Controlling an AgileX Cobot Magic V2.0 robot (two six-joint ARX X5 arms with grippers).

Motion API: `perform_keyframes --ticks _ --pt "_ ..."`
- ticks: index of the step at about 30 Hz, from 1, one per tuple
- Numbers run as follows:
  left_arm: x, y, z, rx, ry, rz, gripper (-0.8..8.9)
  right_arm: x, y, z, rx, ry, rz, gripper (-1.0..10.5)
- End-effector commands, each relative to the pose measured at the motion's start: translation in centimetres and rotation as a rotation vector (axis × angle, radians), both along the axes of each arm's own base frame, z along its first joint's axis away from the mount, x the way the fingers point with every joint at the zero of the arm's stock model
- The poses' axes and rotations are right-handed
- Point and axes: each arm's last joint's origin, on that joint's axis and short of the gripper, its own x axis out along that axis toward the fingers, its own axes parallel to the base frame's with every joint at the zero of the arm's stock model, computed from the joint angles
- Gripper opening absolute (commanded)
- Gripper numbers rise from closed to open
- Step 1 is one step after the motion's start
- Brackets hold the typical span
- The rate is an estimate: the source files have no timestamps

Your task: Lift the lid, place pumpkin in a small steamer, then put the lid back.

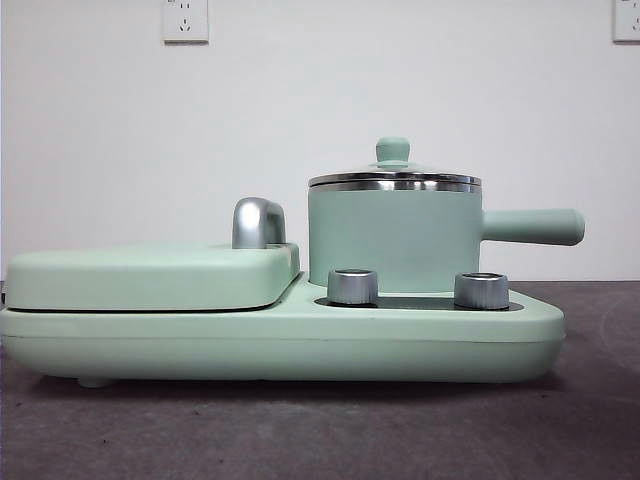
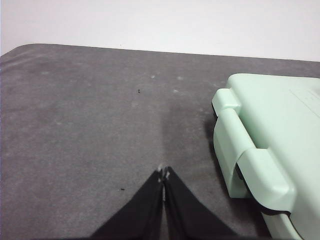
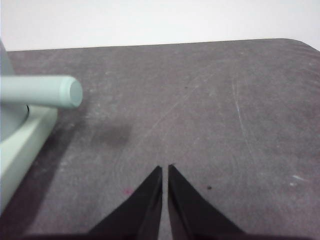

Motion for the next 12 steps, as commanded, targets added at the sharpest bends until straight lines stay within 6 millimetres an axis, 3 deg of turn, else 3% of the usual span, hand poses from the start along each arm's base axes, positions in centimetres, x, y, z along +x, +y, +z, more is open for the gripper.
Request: perform_keyframes --ticks 1,12 --pt "0.07 0.0 -0.68 0.014 0.024 -0.002 0.06 -0.02 -0.03 -0.2 -0.037 -0.001 0.002 0.2" --pt "0.07 0.0 -0.69 0.014 0.024 -0.002 0.06 -0.01 -0.27 -0.24 -0.095 0.005 0.019 0.2"
